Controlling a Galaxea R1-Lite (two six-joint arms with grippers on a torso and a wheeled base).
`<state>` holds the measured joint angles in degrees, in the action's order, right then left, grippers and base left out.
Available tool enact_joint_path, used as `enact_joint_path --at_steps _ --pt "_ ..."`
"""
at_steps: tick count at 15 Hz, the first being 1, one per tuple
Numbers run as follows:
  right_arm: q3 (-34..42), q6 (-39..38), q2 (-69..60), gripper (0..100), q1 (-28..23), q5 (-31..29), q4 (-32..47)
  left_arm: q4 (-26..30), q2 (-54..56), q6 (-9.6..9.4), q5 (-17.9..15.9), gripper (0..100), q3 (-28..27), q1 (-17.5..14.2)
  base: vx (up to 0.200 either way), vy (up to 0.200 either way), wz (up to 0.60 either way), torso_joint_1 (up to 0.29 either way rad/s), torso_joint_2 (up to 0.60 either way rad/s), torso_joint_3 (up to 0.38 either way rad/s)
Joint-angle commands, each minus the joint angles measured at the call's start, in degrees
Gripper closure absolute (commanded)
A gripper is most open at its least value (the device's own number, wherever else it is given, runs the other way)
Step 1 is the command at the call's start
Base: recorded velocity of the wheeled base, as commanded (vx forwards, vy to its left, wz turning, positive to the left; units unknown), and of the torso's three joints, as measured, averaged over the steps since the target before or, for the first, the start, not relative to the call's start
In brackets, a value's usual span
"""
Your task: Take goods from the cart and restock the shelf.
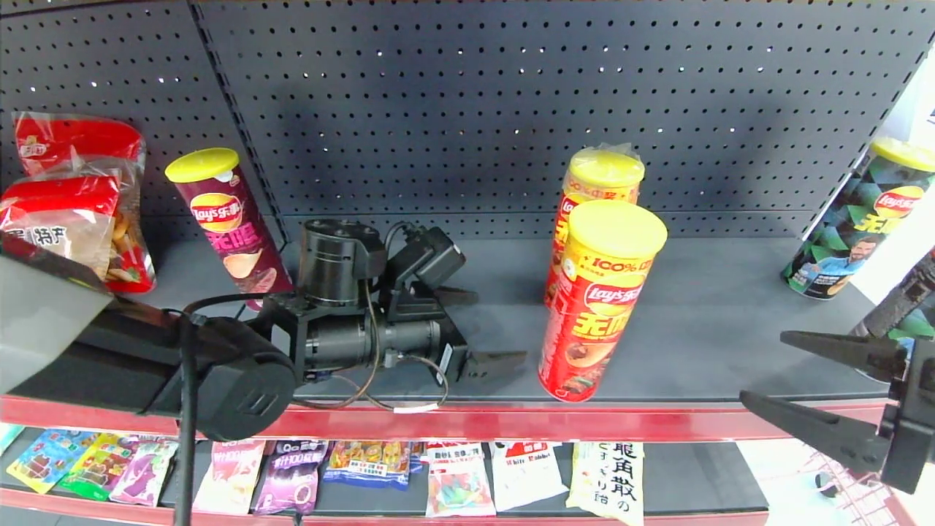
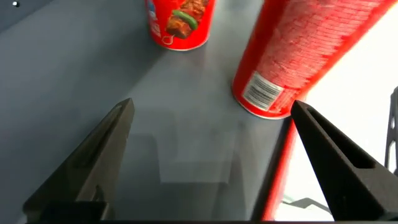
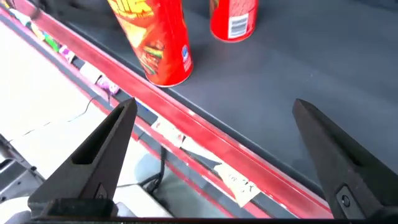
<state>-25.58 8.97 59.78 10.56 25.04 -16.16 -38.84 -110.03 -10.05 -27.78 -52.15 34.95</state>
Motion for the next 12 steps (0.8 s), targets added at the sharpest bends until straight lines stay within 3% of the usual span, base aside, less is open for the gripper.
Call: enact_joint_path --at_steps 1,12 --pt "0.35 -0.18 -2.74 0 -0.45 0.01 -0.01 -0.01 -2.03 0.03 0.01 0 -1.02 0.47 0.000 0.000 0.00 0.000 0.00 0.000" --pt "0.09 -1.41 -3.53 0 -0.63 -1.31 -0.01 2.10 -6.16 0.03 0.01 0 -8.49 2.23 0.000 0.000 0.00 0.000 0.00 0.000"
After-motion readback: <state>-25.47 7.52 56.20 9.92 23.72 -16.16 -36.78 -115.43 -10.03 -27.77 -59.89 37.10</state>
